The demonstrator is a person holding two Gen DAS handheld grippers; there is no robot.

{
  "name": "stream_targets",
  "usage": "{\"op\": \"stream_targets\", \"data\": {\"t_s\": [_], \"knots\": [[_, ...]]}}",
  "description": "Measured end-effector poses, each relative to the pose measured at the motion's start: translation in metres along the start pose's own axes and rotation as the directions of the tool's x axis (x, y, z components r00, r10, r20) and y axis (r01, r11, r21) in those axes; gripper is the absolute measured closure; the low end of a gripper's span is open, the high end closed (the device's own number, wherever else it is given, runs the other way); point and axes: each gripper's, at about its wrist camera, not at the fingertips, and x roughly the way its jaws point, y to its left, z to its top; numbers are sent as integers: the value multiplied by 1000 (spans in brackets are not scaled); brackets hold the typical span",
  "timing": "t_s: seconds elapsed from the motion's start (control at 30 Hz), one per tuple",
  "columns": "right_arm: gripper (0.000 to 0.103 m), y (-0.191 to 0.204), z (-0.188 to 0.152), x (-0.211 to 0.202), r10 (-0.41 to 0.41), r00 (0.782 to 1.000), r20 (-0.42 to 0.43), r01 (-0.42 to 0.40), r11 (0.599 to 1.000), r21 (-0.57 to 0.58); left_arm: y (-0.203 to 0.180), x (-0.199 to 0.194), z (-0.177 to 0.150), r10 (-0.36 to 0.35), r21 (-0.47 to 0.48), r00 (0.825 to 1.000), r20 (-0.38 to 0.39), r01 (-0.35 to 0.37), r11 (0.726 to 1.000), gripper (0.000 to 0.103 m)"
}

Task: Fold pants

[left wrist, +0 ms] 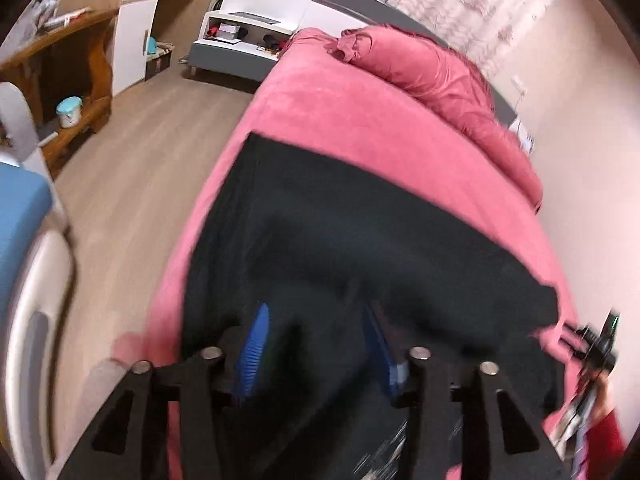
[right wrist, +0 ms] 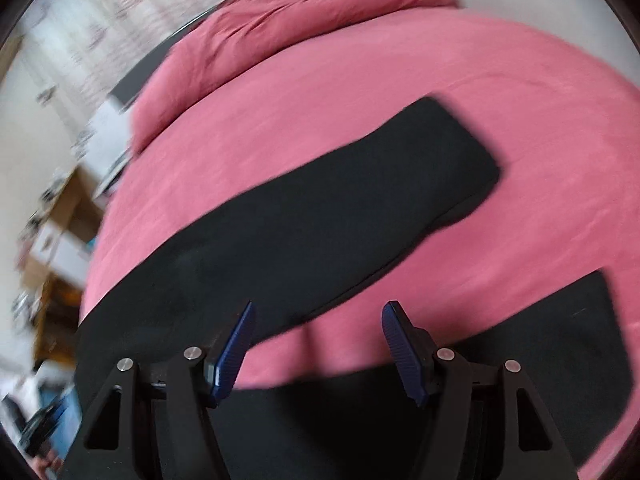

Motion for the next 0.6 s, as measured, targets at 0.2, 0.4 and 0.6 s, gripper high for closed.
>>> {"op": "stream_targets", "data": {"t_s": [0.2, 0.4, 0.6], "knots": [[36, 20, -61, -9, 68, 995, -74, -68, 998, -6, 20, -41, -45, 56, 46, 998, -27, -55, 997, 38], [32, 3, -120, -36, 127, 980, -153, -111, 988, 107, 32, -43, -79, 36, 6, 996, -79, -36, 999, 35], [32, -9, -152, -35, 60, 967, -249, -22, 988, 153, 15, -33, -94, -14, 38, 997, -81, 17, 999, 35]]}}
